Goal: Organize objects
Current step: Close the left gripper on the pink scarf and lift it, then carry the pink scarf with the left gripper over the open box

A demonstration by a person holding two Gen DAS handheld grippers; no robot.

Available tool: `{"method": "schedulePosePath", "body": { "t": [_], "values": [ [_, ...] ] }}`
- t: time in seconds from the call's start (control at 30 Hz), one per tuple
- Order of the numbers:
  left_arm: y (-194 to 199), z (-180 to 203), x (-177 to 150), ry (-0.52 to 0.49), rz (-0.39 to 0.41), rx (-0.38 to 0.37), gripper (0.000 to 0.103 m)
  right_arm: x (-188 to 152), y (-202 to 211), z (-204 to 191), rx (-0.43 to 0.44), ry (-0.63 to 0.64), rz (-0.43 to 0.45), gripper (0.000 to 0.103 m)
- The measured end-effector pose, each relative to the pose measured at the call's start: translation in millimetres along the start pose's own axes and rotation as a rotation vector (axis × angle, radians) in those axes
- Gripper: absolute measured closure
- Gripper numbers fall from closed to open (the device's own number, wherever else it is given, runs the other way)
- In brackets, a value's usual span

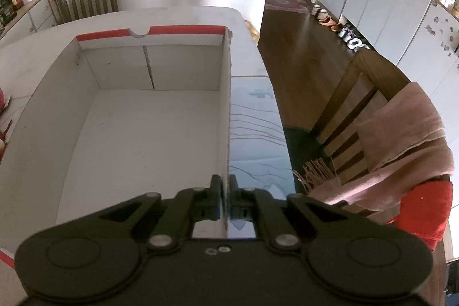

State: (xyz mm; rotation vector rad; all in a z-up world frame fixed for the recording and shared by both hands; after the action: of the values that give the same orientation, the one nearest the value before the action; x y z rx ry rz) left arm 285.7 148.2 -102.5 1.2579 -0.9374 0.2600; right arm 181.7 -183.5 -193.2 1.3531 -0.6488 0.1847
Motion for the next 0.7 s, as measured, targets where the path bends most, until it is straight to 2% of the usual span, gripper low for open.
{"method": "schedulePosePath", "body": {
  "t": [0.2, 0.47, 0.7],
  "values": [
    [7.6, 32.3, 27.1, -0.029, 0.034, -0.068, 0.090, -0.1, -0.3, -0.1, 0.004, 0.009, -0.001, 0.100],
    [-10.1, 92.5, 55.2, -0.101, 0.053, -0.163, 0.090, 0.0, -0.6, -0.3, 0.013, 0.013, -0.003, 0.101],
    [-44.0, 139.6, 62.7, -0.159, 0.009, -0.231, 0.090, 1.1, -1.2, -1.6, 0.018, 0.025, -0.010, 0.101]
  ]
}}
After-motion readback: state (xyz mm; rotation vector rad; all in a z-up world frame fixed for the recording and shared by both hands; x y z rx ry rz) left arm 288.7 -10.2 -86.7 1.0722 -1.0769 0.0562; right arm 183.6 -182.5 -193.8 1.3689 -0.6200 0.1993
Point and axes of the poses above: each gripper's, at about its wrist camera, not at the fingertips, and y roughly against the way its jaws point, z to its right, x to its top, the point moved 10 cm from there along -y, roughly the way its jaws point, and after that the axes turned 3 degrees about -x, right-handed, at the moved point
